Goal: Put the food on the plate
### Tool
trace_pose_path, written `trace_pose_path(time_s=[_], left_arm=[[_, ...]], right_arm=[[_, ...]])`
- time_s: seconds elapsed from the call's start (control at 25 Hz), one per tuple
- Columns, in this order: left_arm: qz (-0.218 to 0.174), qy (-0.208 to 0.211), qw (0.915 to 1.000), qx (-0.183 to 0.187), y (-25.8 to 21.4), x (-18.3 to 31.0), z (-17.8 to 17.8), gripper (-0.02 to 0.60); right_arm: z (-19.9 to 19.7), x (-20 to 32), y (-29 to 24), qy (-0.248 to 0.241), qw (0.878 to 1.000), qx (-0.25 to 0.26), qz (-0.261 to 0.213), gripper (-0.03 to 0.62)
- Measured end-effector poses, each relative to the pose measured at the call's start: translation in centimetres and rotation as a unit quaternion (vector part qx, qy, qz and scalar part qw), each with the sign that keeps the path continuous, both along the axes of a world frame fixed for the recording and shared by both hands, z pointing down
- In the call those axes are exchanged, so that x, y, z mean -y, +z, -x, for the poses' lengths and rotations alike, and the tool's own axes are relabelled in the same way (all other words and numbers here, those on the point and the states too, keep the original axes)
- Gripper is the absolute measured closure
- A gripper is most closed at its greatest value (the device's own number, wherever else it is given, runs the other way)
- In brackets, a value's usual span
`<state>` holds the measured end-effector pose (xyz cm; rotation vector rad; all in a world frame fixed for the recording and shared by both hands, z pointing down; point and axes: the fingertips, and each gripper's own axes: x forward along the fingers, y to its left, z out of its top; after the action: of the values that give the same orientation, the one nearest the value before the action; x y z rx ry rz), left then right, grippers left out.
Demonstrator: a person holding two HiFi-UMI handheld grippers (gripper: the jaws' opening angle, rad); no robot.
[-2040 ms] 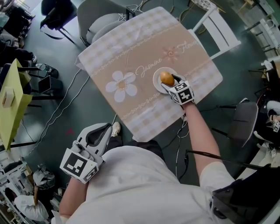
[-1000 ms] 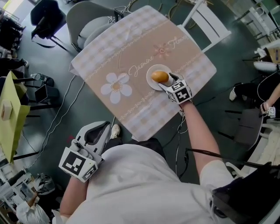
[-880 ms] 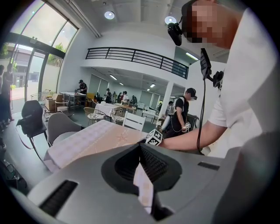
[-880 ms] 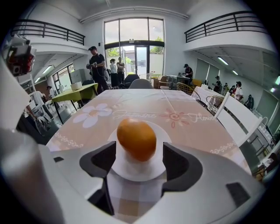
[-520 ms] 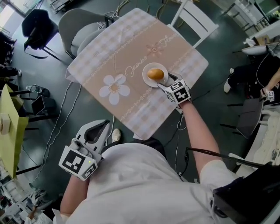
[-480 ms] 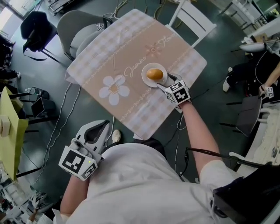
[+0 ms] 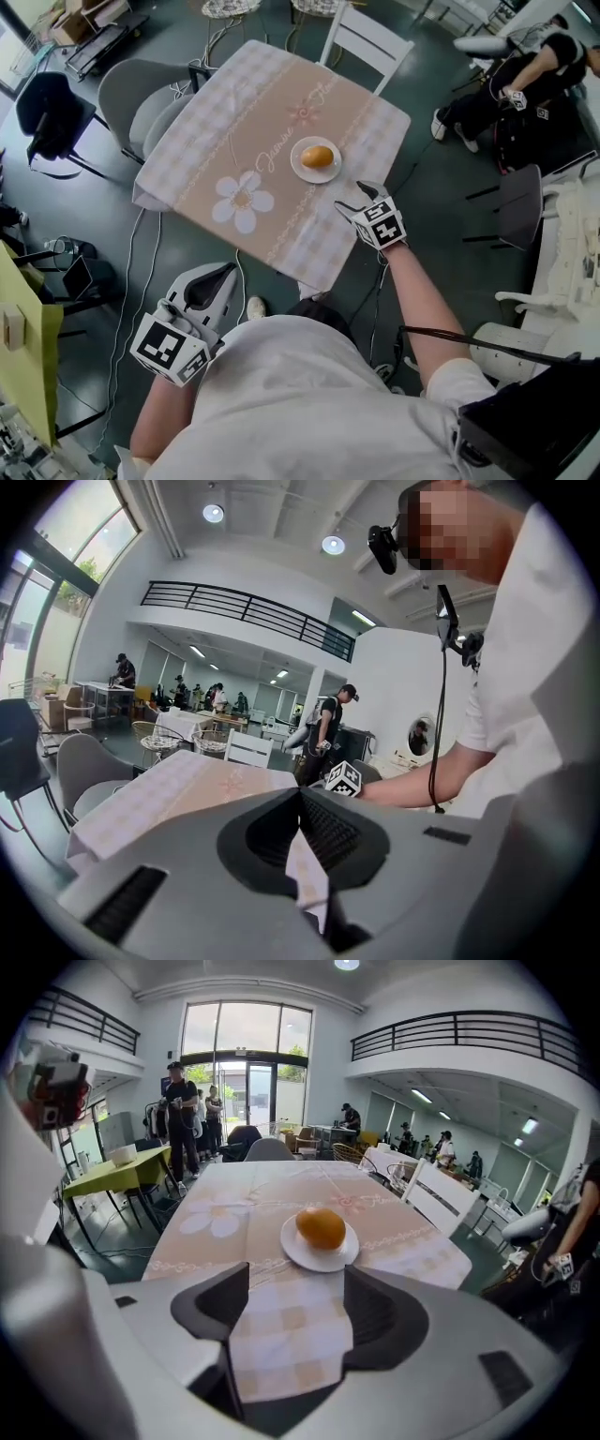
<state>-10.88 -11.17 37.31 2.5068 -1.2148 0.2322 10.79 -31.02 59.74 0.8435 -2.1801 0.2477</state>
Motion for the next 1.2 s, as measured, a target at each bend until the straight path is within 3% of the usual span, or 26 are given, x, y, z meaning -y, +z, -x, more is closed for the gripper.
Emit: trace_pose_path(time_s=[0.2,0.44,0.56,0.88,1.2], left_arm=[[-0.001,0.041,0.9992,-0.002,0.5,-2.4,1.4,0.572],[0.000,0.095,0.9955,-0.002,1.9,-5.1,2.1,0.572],[-0.002,0.117,0.9932,-0.002,2.2,-5.9,1.9,0.571],[-0.011,0.174,0.9848,0.001,2.2,-7.9,0.2,0.572],[-0.007,0.184,0.9830,0.001,2.7,-9.5,0.8,0.571]], right_arm=[[0.7,-6.7,-1.6,0.044,0.999,0.026,-0.004,0.285],[2.7,-15.6,-4.6,0.072,0.996,0.058,-0.020,0.498],[3.9,-19.6,-5.9,0.078,0.994,0.069,-0.019,0.547],[7.1,-26.3,-10.5,0.065,0.993,0.088,-0.048,0.577],[10.4,-29.5,-13.1,0.037,0.992,0.107,-0.059,0.581]])
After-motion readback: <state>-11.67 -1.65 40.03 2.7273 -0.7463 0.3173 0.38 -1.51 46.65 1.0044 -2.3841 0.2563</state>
